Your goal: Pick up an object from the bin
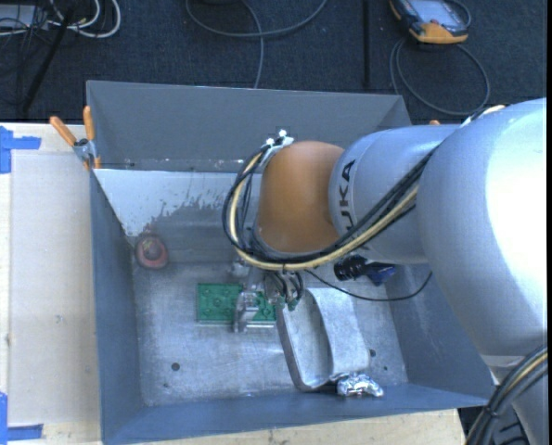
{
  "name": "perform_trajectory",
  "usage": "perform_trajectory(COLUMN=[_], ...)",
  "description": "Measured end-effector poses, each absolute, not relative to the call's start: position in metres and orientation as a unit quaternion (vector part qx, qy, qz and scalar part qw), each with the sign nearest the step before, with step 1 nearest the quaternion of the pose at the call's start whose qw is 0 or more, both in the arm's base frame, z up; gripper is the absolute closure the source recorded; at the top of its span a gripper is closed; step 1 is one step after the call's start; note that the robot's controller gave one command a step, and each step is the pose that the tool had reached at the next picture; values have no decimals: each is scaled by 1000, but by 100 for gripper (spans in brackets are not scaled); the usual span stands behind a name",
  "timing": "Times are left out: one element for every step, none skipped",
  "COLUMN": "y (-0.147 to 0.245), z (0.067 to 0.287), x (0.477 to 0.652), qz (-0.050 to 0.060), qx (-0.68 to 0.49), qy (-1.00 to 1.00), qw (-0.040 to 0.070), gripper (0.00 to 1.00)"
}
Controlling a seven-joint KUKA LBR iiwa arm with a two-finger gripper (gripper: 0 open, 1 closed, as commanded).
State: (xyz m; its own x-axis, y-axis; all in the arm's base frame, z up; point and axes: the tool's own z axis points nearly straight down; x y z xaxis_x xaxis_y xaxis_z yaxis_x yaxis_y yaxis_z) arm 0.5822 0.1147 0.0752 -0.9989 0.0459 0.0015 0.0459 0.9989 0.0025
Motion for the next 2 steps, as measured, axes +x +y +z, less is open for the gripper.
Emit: perform_trajectory(y=[115,114], z=[134,154], x=[584,584], qz=[-1,-1], qx=[-24,-24], qy=[-1000,-1000], qw=[-2,0], gripper=[100,100])
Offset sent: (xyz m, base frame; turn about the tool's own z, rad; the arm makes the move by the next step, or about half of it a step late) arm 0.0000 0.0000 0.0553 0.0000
